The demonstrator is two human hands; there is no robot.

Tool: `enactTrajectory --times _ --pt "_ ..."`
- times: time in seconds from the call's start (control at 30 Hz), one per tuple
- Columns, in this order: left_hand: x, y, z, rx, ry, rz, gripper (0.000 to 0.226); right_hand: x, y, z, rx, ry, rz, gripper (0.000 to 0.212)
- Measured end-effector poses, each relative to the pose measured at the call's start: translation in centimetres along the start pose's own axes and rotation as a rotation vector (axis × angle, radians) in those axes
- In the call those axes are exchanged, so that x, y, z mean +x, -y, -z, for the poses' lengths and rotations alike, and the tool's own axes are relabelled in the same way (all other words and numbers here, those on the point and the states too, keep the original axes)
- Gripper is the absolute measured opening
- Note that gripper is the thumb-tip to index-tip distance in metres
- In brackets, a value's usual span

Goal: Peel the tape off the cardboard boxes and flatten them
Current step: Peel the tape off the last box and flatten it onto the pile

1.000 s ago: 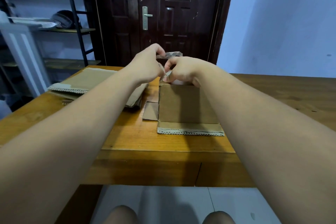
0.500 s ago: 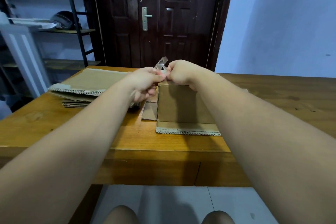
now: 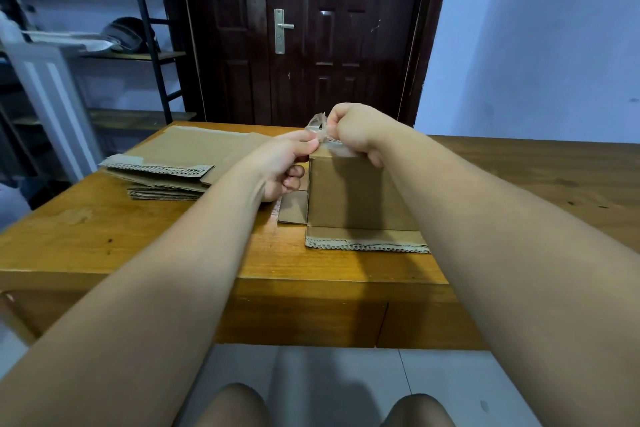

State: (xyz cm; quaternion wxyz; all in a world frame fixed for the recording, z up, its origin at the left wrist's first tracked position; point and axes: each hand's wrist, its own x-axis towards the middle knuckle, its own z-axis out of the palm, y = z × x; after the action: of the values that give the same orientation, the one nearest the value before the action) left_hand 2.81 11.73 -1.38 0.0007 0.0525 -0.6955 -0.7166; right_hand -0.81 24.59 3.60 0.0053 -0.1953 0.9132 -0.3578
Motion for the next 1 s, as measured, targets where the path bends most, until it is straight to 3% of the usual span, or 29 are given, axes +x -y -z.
enactTrajectory --times 0.4,0.47,0.53,0.6,0.67,0.8,1.0 --pt "-0.5 0.0 -0.5 0.147 -0.067 -0.067 0.02 0.7 -0.2 -0.9 0.132 -0.115 -0.07 0.024" --pt "-0.5 -0.2 -0.5 0.16 -0.077 -0.073 0.017 0.8 0.0 -1.8 0.041 -0.164 -0.102 0.012" --pt "-0.6 -0.4 -0.5 0.197 -0.094 -0.081 0.017 0.3 0.0 -2.4 -0.171 -0.233 -0.079 0.02" --pt "-0.7 -0.5 -0.6 0.226 -0.121 -0.089 0.019 -0.3 0.0 -2.5 -0.33 -0.317 0.065 0.04" --pt "-0.9 -0.5 -0.7 0.228 -0.133 -0.091 0.016 -0.4 -0.1 -2.4 -0.232 -0.282 0.192 0.048" --pt "-0.7 -0.5 -0.5 0.189 -0.104 -0.068 0.011 -0.1 -0.3 -1.5 0.139 -0.06 0.135 0.019" --pt "-0.2 0.2 -0.3 0.141 -0.071 -0.05 0.012 0.9 -0.8 -1.7 0.069 -0.103 0.109 0.024"
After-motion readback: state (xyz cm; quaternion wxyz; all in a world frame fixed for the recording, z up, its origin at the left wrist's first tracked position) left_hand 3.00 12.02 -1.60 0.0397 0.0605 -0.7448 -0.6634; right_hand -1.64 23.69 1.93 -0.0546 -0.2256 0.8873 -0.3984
